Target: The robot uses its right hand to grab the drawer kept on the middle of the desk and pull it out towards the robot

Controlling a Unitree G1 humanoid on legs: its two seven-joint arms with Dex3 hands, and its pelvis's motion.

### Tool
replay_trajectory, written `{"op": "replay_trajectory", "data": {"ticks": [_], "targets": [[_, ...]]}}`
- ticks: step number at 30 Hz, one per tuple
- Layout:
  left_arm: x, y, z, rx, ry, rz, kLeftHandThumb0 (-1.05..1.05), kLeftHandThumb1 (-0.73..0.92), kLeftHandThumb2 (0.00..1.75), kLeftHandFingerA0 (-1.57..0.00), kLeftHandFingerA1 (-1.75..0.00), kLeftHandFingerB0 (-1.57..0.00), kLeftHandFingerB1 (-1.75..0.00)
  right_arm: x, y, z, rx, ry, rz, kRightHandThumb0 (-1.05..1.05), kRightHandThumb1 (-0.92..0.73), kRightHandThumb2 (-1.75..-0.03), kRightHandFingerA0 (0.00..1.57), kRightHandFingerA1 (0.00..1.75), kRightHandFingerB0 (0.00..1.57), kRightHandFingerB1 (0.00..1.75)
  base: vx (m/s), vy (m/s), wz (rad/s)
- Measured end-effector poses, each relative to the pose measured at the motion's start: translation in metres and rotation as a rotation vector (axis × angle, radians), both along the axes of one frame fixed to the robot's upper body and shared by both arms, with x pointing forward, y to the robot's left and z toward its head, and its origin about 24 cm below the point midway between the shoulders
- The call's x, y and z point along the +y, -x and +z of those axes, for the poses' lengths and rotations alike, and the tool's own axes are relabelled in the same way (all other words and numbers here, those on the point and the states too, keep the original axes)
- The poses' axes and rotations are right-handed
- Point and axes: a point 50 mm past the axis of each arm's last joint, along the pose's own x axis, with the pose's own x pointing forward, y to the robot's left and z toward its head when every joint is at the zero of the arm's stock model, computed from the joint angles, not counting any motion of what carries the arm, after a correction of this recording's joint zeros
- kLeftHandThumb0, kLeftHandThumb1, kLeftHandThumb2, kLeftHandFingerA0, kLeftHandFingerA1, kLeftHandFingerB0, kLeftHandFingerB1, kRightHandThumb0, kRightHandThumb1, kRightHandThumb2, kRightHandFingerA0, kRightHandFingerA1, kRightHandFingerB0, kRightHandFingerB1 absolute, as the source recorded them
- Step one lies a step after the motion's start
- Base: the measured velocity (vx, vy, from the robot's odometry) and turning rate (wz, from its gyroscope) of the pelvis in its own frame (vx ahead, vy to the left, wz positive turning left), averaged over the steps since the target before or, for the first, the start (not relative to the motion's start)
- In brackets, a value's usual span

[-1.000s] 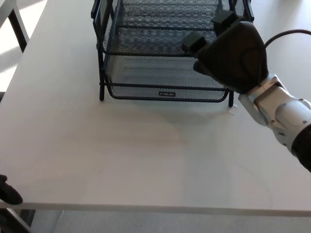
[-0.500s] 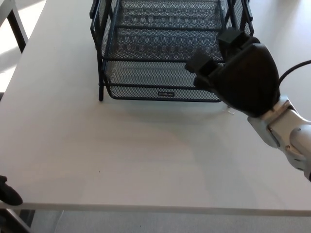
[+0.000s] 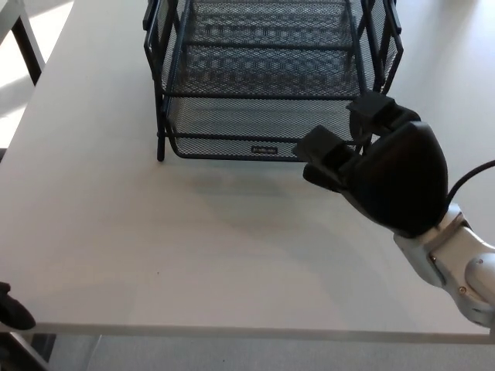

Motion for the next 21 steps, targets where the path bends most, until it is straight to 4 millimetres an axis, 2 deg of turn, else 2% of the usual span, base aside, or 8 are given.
{"op": "replay_trajectory", "data": {"ticks": [1,3,4,7,8,9,15,21], "targets": [[0.0,0.001,-0.001,0.003,0.0,0.001,-0.31,0.56,0.57,-0.82,-0.88,-0.8,-0.57,0.0,0.0,0.001,-0.003,-0.002,-0.002,-0.5,-0.57,-0.58,1.05,1.31,0.98,0.69,0.0,0.0,0.0],[0.0,0.002,-0.001,0.006,-0.001,0.002,-0.31,0.56,0.57,-0.82,-0.88,-0.8,-0.57,-0.001,-0.001,0.003,-0.01,-0.006,-0.009,-0.5,-0.57,-0.58,1.05,1.31,0.98,0.69,0.0,0.0,0.0],[0.0,0.002,-0.001,0.007,-0.001,0.002,-0.3,0.57,0.57,-0.8,-0.88,-0.8,-0.58,-0.001,-0.001,0.003,-0.012,-0.006,-0.01,-0.54,-0.42,-0.82,1.11,1.23,0.93,0.78,0.0,0.0,0.0],[0.0,0.003,-0.001,0.007,-0.002,0.0,-0.31,0.57,0.57,-0.8,-0.88,-0.8,-0.57,-0.002,-0.001,0.005,-0.019,-0.008,-0.014,-0.51,-0.56,-0.57,1.04,1.29,0.97,0.69,0.0,0.0,0.0],[0.0,0.003,-0.001,0.006,-0.002,-0.001,-0.3,0.56,0.57,-0.82,-0.89,-0.8,-0.57,-0.002,-0.001,0.006,-0.021,-0.009,-0.015,-0.55,-0.4,-0.81,1.1,1.21,0.95,0.77,0.0,0.0,0.0],[-0.001,0.003,-0.001,0.006,-0.002,-0.002,-0.32,0.58,0.57,-0.79,-0.87,-0.79,-0.56,-0.002,-0.001,0.007,-0.023,-0.012,-0.016,-0.53,-0.52,-0.57,1.04,1.29,0.99,0.66,0.0,0.0,0.0],[-0.001,0.003,-0.001,0.009,-0.005,-0.003,-0.3,0.57,0.57,-0.79,-0.86,-0.79,-0.56,-0.003,-0.001,0.012,-0.038,-0.026,-0.023,-0.49,-0.53,-0.56,1.01,1.14,0.86,0.56,0.0,0.0,0.0],[0.0,0.005,-0.002,0.015,-0.005,0.0,-0.32,0.58,0.57,-0.8,-0.88,-0.8,-0.58,-0.006,0.001,0.019,-0.03,-0.026,-0.047,-0.66,-0.67,-0.6,0.43,1.01,0.42,0.39,0.0,0.0,0.0]]}}
